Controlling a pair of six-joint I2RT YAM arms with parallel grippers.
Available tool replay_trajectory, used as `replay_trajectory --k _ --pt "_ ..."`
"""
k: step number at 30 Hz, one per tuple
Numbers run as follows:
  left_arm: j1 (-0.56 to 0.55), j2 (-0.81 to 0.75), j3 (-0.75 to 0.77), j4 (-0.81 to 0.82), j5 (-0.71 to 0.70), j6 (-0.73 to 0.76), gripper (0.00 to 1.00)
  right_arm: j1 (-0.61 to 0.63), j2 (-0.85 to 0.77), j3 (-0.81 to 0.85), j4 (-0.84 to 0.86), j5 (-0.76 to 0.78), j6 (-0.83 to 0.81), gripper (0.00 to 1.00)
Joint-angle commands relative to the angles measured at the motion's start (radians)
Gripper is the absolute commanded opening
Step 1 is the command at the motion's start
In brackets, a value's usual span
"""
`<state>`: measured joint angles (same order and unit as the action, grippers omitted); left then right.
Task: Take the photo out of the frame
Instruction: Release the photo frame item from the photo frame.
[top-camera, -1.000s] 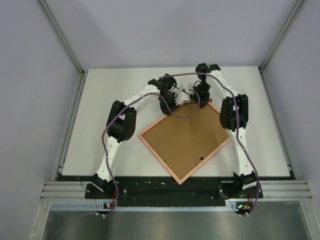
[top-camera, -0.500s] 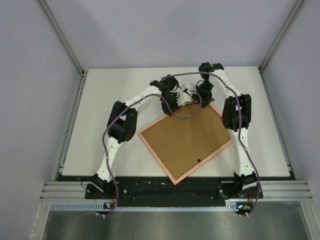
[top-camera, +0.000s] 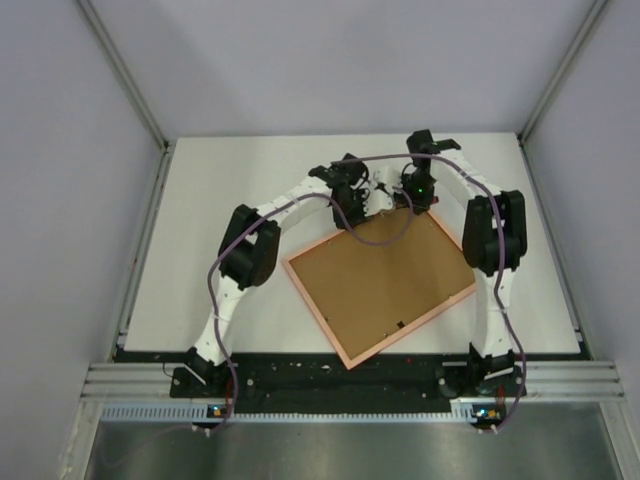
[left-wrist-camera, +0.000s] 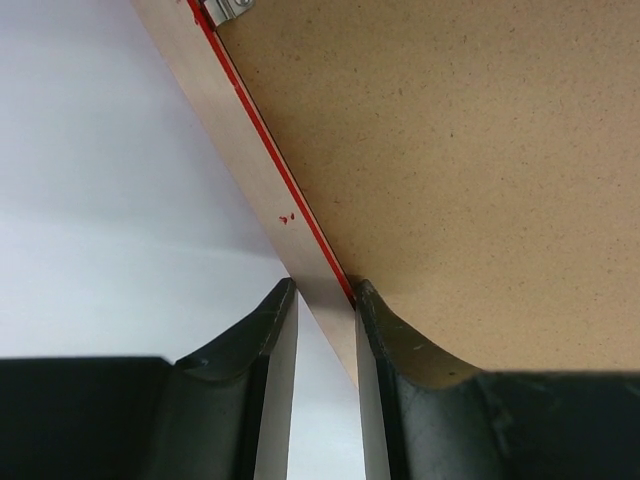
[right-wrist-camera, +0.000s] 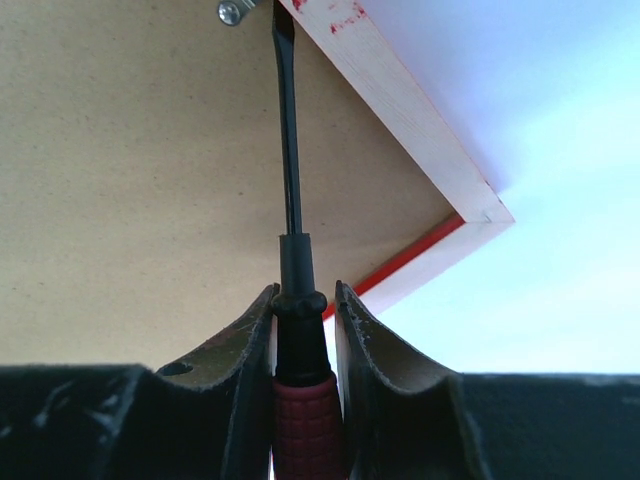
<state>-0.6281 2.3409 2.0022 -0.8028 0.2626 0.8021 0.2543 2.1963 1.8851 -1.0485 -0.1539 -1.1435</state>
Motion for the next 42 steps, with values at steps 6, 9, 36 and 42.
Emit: replay_trajectory --k 6,9,36,42 --pt "0.025 -0.028 -0.011 0.067 -0.022 -0.027 0.0 0.005 -0.116 -0.138 0.197 0.128 -0.157 0.0" --pt "0.034 -0.032 -0.016 0.067 -0.014 -0.032 0.0 -0.003 -0.127 -0.162 0.225 0.123 -0.165 0.0" --pt "0.047 -0.1 0.0 0.027 0.024 -0.066 0.0 -0.076 0.235 0.573 -0.458 -0.225 0.165 0.0" --pt "0.045 -0.114 0.032 0.053 -0.019 -0.116 0.01 -0.087 0.185 0.562 -0.415 -0.337 0.264 0.0"
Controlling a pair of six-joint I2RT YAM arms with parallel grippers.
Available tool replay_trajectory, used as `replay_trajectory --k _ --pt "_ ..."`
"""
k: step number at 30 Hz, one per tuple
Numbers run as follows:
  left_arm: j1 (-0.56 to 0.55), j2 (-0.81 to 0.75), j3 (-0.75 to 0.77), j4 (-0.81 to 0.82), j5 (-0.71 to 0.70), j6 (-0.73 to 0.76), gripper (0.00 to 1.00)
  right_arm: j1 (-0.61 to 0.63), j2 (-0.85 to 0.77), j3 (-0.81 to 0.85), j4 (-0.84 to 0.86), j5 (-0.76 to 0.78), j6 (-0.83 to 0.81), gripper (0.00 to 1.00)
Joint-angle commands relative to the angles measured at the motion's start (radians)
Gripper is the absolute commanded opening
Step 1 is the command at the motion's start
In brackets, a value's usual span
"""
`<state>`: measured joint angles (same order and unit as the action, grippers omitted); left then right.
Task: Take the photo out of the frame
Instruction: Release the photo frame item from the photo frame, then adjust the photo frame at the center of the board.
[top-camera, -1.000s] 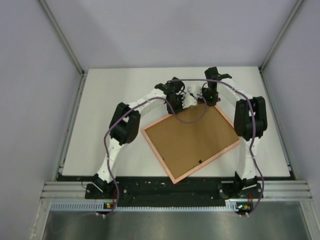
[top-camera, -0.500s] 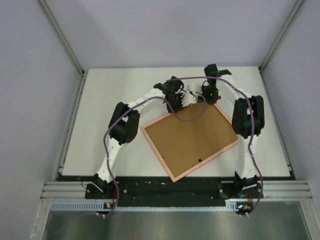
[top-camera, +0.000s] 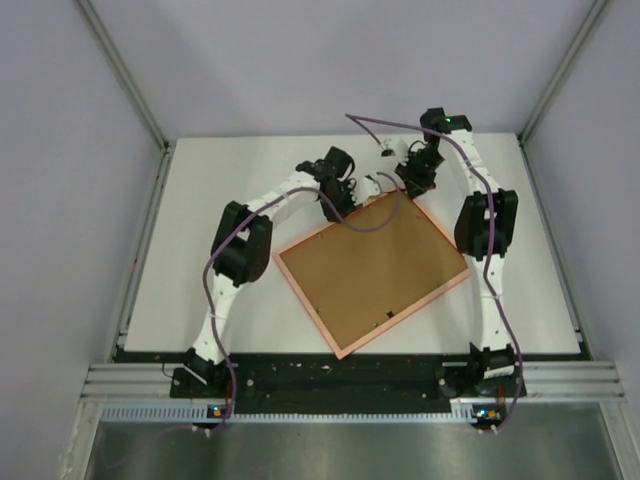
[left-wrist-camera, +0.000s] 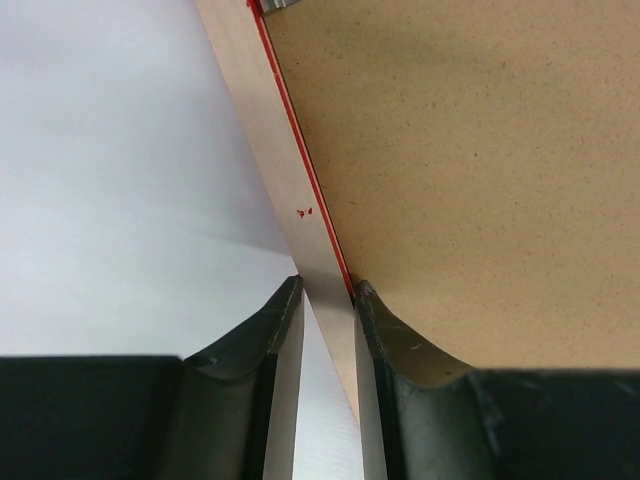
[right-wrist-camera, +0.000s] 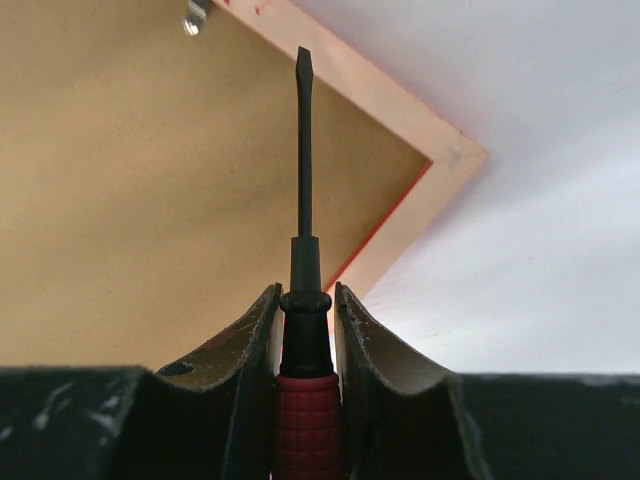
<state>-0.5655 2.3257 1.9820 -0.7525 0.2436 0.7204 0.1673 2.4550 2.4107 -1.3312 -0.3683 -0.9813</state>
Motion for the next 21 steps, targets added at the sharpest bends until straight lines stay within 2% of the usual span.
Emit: replay_trajectory --k 1,2,5,6,7,8,9,13,16,21 --pt "-0.019 -0.104 0.055 0.014 -0.019 -0.064 0.07 -0.005 -0.096 0.022 -0.102 -0.121 0.122 0.0" --pt "-0.016 -0.107 0.057 0.025 -0.036 -0.075 0.18 -0.009 -0.119 -0.01 -0.074 -0.124 0.134 0.0" --pt "-0.001 -0.129 0.08 0.038 -0.055 -0.131 0.36 -0.018 -0.212 -0.131 0.059 -0.1 0.182 0.0" --pt "0.006 -0.134 0.092 0.035 -0.052 -0.15 0.43 -0.022 -0.234 -0.152 0.096 -0.093 0.194 0.0" --pt "0.013 -0.14 0.103 0.033 -0.043 -0.162 0.54 -0.026 -0.244 -0.162 0.115 -0.089 0.213 0.0" --pt "0.018 -0.15 0.11 0.032 -0.038 -0.18 0.59 -0.031 -0.248 -0.16 0.116 -0.09 0.222 0.0" --pt "0.024 -0.155 0.118 0.028 -0.032 -0.194 0.67 -0.038 -0.252 -0.153 0.119 -0.099 0.23 0.0" --pt "0.042 -0.18 0.13 0.016 -0.021 -0.229 0.71 -0.06 -0.272 -0.145 0.119 -0.124 0.26 0.0" --pt "0.084 -0.212 0.126 -0.027 -0.004 -0.24 0.71 -0.06 -0.318 -0.202 0.112 -0.129 0.234 0.0" --pt "0.133 -0.317 -0.066 -0.025 -0.019 -0.196 0.71 -0.068 -0.387 -0.307 0.118 -0.129 0.205 0.0"
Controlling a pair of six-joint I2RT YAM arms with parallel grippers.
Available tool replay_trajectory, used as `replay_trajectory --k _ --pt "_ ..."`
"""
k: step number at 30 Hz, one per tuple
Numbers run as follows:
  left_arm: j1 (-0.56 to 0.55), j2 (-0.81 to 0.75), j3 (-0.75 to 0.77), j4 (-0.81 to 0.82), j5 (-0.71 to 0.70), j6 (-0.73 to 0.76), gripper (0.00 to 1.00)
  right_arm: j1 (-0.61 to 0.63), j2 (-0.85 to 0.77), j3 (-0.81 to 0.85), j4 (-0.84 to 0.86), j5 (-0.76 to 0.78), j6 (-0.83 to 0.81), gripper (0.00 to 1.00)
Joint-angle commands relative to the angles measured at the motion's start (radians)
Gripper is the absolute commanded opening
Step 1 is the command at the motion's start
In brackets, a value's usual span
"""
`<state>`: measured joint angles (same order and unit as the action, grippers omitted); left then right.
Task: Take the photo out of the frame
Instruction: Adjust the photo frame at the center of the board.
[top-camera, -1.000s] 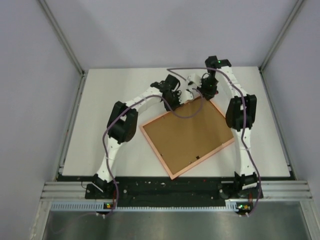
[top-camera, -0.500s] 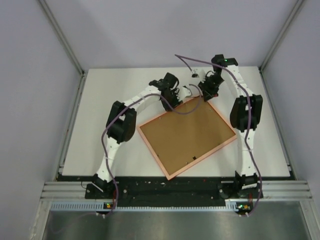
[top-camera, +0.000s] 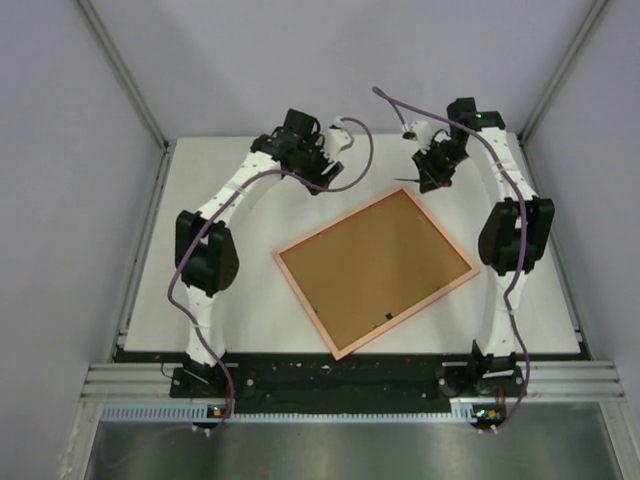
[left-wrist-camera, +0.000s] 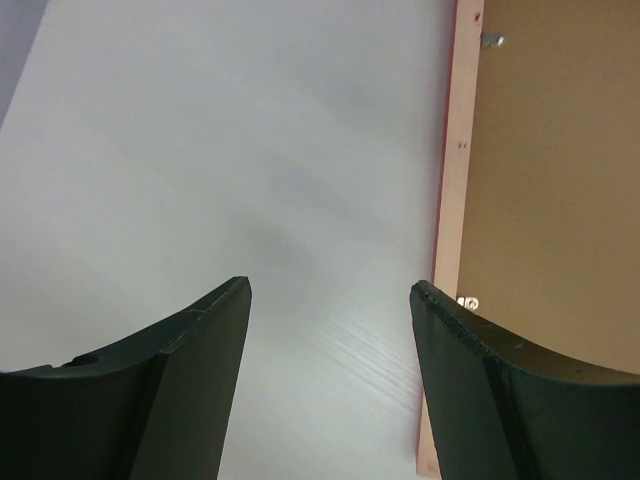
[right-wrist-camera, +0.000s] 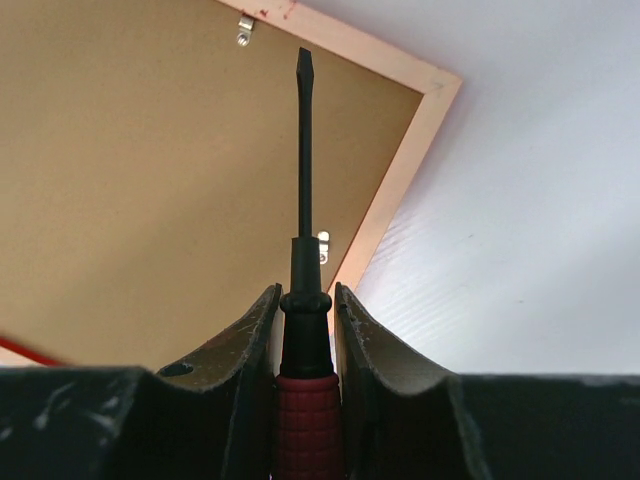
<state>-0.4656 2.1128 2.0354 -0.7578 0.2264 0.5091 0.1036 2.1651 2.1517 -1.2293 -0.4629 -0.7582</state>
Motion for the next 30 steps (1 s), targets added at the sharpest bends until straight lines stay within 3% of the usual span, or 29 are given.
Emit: replay_trajectory --k 1,6,16,24,30 --pt "0.033 -0.118 -0.162 -0.009 -0.016 0.02 0.71 -0.01 -0.108 -0.065 0.016 -0.037 -0.02 0.0" --pt "0.033 -0.122 -0.224 0.023 -0.035 -0.02 0.7 -0.016 -0.183 -0.199 0.069 -0.016 0.002 0.0" --pt "0.021 0.048 -0.067 0.02 -0.039 -0.135 0.69 -0.041 -0.412 -0.538 0.067 0.072 -0.076 0.0" --pt "-0.005 0.084 -0.076 -0.003 -0.032 -0.152 0.69 -0.096 -0.502 -0.668 0.077 0.144 -0.081 0.0" --pt "-0.005 0.035 -0.101 -0.04 -0.004 -0.129 0.68 -0.064 -0.593 -0.759 0.062 0.092 -0.153 0.0"
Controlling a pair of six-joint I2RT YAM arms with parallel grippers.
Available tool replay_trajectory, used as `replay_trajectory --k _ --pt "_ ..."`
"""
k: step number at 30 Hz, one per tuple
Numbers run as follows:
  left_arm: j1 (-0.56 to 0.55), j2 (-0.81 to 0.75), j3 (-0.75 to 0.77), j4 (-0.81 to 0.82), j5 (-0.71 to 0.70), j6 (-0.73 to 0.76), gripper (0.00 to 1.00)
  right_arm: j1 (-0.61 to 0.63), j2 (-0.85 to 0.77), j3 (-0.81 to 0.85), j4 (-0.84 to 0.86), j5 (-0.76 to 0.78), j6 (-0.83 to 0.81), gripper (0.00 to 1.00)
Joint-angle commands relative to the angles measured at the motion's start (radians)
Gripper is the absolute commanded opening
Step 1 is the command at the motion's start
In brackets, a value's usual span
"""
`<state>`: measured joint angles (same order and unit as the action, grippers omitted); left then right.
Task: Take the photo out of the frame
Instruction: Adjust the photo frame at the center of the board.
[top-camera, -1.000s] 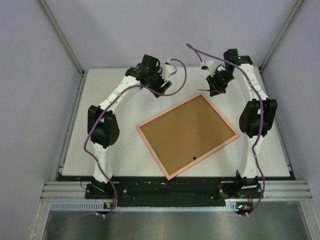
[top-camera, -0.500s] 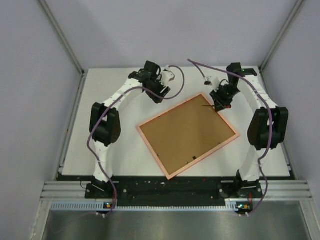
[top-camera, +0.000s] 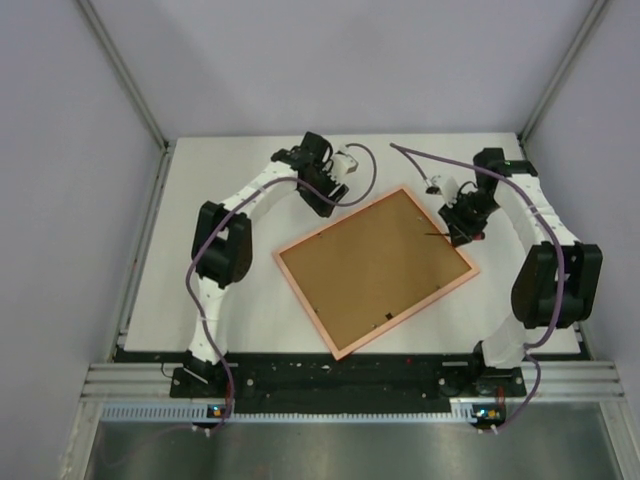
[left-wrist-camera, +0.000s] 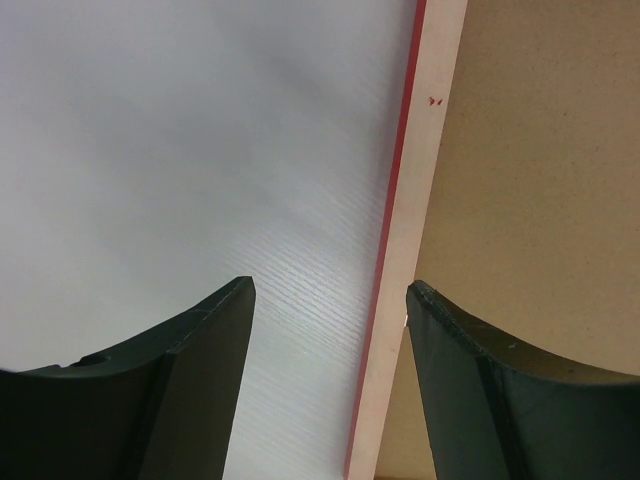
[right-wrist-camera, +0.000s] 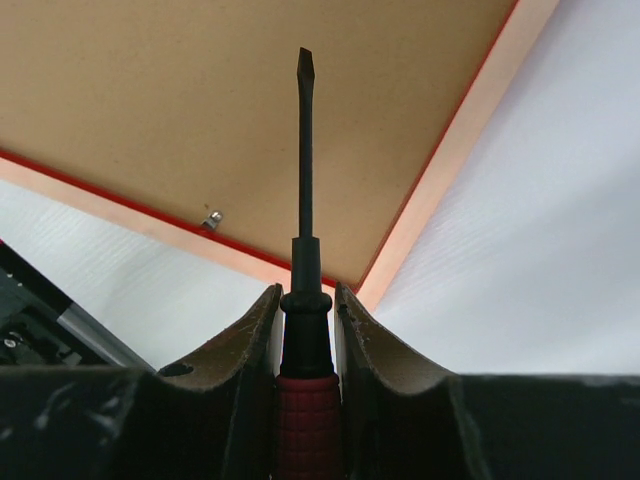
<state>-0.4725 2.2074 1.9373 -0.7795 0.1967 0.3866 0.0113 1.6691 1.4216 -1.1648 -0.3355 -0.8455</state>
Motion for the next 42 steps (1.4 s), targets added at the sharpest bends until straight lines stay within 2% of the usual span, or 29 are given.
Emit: replay_trajectory --k 1,11,18,28,32,35,42 --pt "0.003 -0.066 -0.008 -0.014 0.014 -0.017 0.68 0.041 -0.11 -0.042 -0.007 -0.048 -0.076 0.0" --pt "0.08 -0.1 -0.07 -0.089 0.006 -0.071 0.69 0.19 -0.138 -0.116 -0.033 -0.197 -0.112 0.0" --pt "0.087 -0.173 -0.178 -0.098 0.058 -0.04 0.69 0.378 -0.106 -0.121 0.083 -0.145 -0.035 0.0" --pt "0.08 -0.179 -0.213 -0.153 0.101 -0.011 0.69 0.59 -0.043 -0.142 0.287 0.016 -0.003 0.0" --pt "0.063 -0.181 -0.238 -0.141 0.057 0.003 0.69 0.616 -0.017 -0.104 0.309 -0.003 0.009 0.0" --pt "0.052 -0.192 -0.265 -0.116 0.026 0.002 0.7 0.625 -0.012 -0.081 0.323 0.039 0.037 0.0" --pt "0.051 -0.193 -0.294 -0.096 0.003 -0.009 0.7 0.605 -0.114 -0.179 0.255 0.128 0.011 0.0"
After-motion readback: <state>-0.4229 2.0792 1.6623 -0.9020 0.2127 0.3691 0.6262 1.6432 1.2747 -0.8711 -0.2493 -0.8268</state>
